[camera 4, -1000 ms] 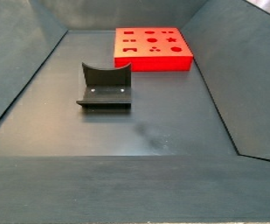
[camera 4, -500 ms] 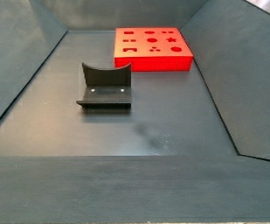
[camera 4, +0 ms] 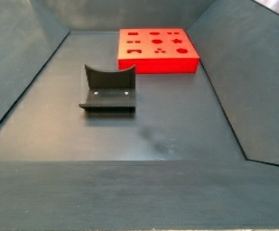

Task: Pick up the round object. Move up. Place the round object on the fixture. Regrasp the round object. Move to above the board. Insert the round object.
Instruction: Insert the round object.

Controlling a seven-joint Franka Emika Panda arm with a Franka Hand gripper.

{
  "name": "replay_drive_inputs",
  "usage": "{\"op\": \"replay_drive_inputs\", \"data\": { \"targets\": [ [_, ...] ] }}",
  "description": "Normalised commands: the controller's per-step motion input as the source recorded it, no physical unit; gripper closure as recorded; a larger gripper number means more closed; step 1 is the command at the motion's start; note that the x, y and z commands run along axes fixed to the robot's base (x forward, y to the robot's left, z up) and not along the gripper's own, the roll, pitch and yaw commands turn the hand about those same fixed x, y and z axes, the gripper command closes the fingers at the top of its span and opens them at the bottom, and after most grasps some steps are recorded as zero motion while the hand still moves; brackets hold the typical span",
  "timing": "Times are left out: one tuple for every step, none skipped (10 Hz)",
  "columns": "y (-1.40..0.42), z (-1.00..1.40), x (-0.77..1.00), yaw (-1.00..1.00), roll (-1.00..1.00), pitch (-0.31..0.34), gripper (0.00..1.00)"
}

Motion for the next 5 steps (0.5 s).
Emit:
{"op": "replay_drive_inputs", "data": {
  "targets": [
    [0.0,-0.02,0.0,0.0,0.0,0.0,1.0],
    [0.0,-0.03,0.0,0.0,0.0,0.0,1.0],
    [0.0,-0.03,0.0,0.0,0.0,0.0,1.0],
    [0.0,-0.04,0.0,0.0,0.0,0.0,1.0],
    [0.0,-0.07,0.0,0.0,0.0,0.0,1.0]
  ]
}}
